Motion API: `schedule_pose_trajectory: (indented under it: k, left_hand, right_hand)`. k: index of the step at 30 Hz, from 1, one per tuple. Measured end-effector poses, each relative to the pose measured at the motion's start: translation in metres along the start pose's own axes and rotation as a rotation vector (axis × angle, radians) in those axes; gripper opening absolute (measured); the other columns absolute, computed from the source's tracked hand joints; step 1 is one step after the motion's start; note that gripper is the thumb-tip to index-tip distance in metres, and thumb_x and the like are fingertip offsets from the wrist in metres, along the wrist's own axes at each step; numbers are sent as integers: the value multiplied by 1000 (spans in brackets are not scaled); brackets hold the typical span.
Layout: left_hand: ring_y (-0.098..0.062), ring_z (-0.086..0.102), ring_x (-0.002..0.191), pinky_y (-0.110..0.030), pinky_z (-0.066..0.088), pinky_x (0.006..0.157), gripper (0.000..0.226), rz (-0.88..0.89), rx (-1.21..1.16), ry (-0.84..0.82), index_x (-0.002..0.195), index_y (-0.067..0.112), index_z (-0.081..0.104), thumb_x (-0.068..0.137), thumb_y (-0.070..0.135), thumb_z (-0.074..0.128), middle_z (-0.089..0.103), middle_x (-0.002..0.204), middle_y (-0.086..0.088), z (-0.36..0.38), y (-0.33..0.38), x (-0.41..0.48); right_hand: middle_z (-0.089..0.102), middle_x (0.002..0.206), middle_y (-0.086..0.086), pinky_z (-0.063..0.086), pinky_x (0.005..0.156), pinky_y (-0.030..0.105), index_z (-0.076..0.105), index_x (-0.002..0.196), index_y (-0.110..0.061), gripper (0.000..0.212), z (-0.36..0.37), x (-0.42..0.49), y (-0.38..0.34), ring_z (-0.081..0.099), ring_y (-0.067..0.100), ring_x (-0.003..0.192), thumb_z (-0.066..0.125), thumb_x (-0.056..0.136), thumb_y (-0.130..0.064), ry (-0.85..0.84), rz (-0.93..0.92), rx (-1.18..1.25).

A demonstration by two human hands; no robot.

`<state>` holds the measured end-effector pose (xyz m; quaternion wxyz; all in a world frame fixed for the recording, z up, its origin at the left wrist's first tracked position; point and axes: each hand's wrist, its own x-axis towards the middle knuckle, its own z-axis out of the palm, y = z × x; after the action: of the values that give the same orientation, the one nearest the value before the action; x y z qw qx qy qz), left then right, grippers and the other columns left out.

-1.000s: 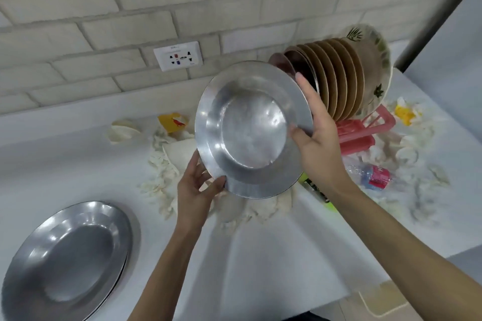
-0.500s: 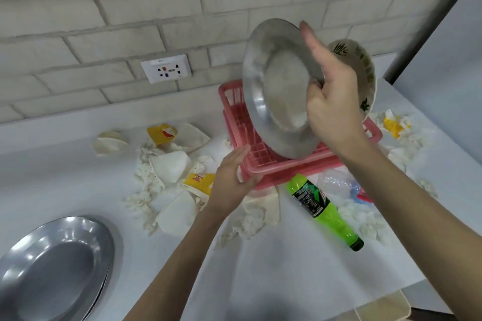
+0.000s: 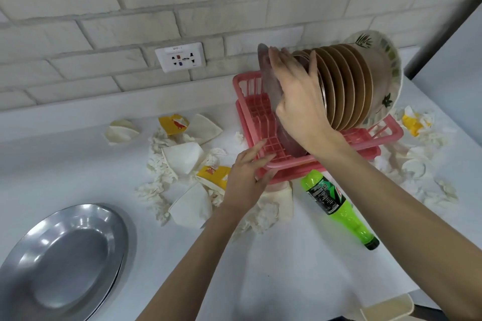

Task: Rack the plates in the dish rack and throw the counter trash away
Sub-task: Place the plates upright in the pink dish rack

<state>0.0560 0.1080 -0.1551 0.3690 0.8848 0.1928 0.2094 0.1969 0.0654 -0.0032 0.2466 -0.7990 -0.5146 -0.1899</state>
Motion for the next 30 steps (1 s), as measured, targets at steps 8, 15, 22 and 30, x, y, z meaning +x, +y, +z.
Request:
schedule_pose_trajectory:
  k: [8,15,22,30]
  left_hand:
    - [-17,48,126,-22,34,101,37,24,-33,43,124,21,69,88,24,72,44,151,12,2,-1,-1]
    - [-17,50,122,-34,43,101,36,29,-69,45,124,23,69,88,27,69,45,151,13,3,-3,0]
    - [-14,47,126,-44,43,104,37,3,-101,18,127,27,67,91,33,65,41,153,17,4,-3,-1]
    - [-12,47,123,-39,42,103,36,-7,-103,6,127,28,67,92,36,64,41,152,19,3,-3,-1]
  right_hand:
    - [58,132,18,11,117,60,46,139,1,65,26,1,7,37,32,140,54,75,11,-77,27,-167]
    - [63,123,20,3,116,59,49,135,7,73,27,7,6,31,36,143,8,78,-16,-119,86,-189]
    - [56,133,23,-1,115,64,45,138,5,58,22,22,12,15,37,148,52,80,-1,-252,119,-317]
    - [47,143,17,8,116,63,38,145,-1,64,19,15,20,16,41,145,51,82,-4,-264,149,-252]
